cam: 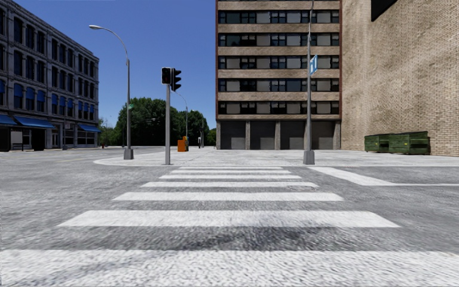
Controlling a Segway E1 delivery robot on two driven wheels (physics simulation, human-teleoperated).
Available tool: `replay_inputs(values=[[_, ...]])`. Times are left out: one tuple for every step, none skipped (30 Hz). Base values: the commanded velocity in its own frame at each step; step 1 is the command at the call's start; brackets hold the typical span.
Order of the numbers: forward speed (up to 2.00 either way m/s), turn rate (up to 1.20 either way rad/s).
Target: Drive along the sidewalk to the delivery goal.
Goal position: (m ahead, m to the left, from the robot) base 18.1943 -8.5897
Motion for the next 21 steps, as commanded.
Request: replay_inputs(values=[[2.0, 0.0], [2.0, 0.0], [2.0, 0.0], [2.0, 0.0], [2.0, 0.0], [2.0, 0.0], [2.0, 0.0], [2.0, 0.0], [2.0, 0.0], [2.0, 0.0], [2.0, 0.0], [2.0, 0.0], [2.0, 0.0], [2.0, 0.0], [2.0, 0.0], [2.0, 0.0], [2.0, 0.0], [2.0, 0.0], [2.0, 0.0], [2.0, 0.0], [2.0, 0.0]])
